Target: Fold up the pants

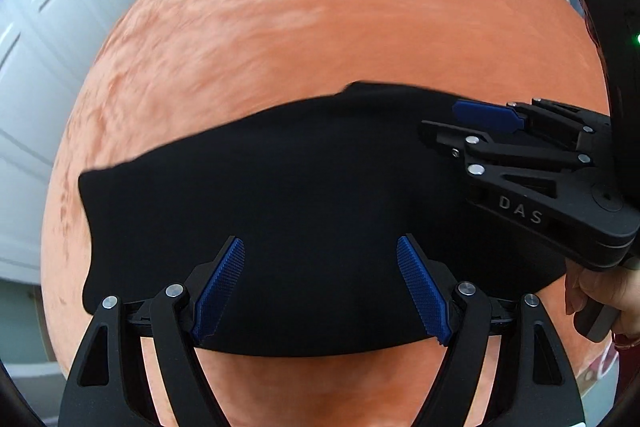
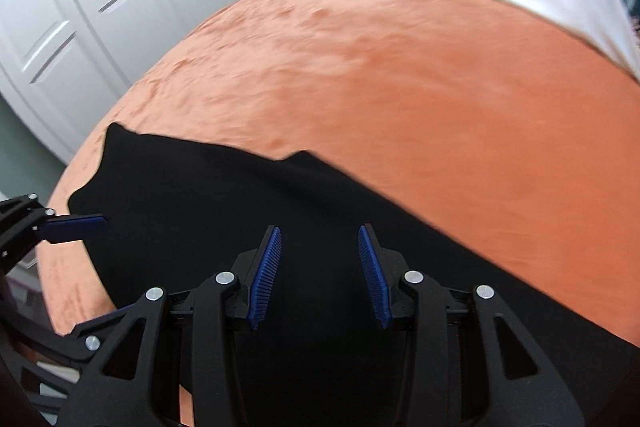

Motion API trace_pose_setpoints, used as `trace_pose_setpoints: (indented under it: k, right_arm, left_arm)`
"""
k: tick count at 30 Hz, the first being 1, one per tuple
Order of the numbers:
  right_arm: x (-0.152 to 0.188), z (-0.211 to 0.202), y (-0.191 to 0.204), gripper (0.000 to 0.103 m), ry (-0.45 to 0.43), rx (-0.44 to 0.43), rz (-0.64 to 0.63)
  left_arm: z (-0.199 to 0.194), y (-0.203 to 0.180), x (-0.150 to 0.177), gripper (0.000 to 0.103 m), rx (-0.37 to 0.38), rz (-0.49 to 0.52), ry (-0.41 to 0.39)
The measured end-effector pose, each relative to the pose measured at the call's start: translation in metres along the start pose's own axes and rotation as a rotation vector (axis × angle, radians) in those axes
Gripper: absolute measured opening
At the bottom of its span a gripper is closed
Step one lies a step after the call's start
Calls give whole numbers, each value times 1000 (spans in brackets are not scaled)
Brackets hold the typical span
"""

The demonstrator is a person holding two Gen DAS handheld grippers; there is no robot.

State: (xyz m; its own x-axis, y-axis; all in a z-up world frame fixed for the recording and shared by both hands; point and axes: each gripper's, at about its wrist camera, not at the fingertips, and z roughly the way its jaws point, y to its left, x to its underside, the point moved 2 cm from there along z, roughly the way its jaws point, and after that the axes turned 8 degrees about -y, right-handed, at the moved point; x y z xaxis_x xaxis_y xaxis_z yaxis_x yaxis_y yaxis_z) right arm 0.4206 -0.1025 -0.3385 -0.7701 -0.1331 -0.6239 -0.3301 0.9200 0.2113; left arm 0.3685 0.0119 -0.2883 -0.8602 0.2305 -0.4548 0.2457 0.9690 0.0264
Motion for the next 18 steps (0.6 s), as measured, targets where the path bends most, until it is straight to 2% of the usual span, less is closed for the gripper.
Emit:
trace_pose_setpoints:
  k: [3, 6, 12, 15, 16, 18]
  right_arm:
    - [1, 31, 16, 40, 36, 5, -27]
    - [-1, 58, 14, 40, 56, 45, -32]
    - [-21, 84, 6, 39, 20, 124, 1]
    - [-26, 73, 18, 42, 2, 163, -8]
    - [-26, 60, 29, 41, -34, 137, -27]
    - [-23, 50, 50, 41, -41, 73, -50]
  left_arm:
    - [8, 34, 8, 76, -21, -43, 11]
    - [13, 57, 12, 76, -57, -56, 13]
    - [22, 99, 18, 76, -153, -58, 0]
    - [21, 113, 19, 76, -210, -43, -23]
    - [20, 119, 20, 76, -231, -34, -32]
    - [16, 127, 22, 76, -249, -18, -51]
